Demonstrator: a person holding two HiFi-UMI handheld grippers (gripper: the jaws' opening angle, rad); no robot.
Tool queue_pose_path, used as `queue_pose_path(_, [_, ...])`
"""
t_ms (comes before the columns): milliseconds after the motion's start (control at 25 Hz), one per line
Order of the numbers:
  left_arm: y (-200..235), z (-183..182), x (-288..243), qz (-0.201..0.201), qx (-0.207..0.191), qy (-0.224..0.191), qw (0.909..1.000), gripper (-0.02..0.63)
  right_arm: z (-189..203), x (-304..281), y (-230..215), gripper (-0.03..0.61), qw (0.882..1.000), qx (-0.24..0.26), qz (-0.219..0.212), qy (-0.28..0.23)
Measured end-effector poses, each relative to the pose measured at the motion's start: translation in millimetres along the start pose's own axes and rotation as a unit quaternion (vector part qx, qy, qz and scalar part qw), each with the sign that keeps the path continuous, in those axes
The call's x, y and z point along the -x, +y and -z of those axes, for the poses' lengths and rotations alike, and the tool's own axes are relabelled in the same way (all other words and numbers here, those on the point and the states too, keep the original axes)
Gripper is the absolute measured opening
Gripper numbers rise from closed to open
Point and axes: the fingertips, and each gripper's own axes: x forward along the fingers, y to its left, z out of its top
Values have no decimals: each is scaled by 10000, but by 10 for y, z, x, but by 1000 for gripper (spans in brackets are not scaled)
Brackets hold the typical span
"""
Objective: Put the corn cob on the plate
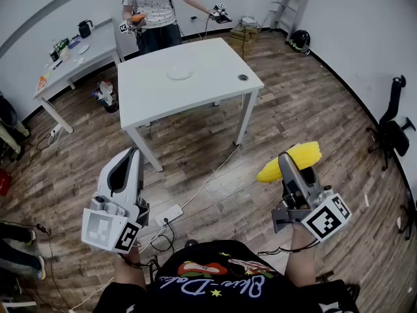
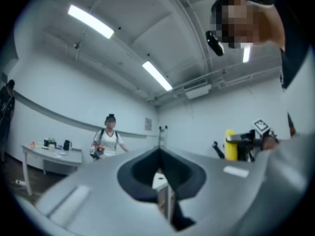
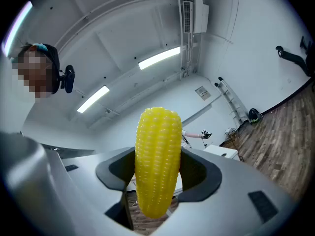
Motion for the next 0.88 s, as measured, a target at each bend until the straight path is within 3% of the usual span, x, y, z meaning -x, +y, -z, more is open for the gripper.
queue_pose_path(480, [162, 296, -130, -298, -27, 182, 9994, 3, 303, -382, -345, 262, 9990, -165, -106, 403])
queue_pose_path(720, [781, 643, -1072, -261, 56, 50, 9996, 3, 449, -1353, -923, 262, 9987, -98, -119, 481])
queue_pose_path(880, [1480, 836, -1861, -116, 103, -120, 9998, 3, 640, -2408, -1240, 262, 9983, -133, -112, 557])
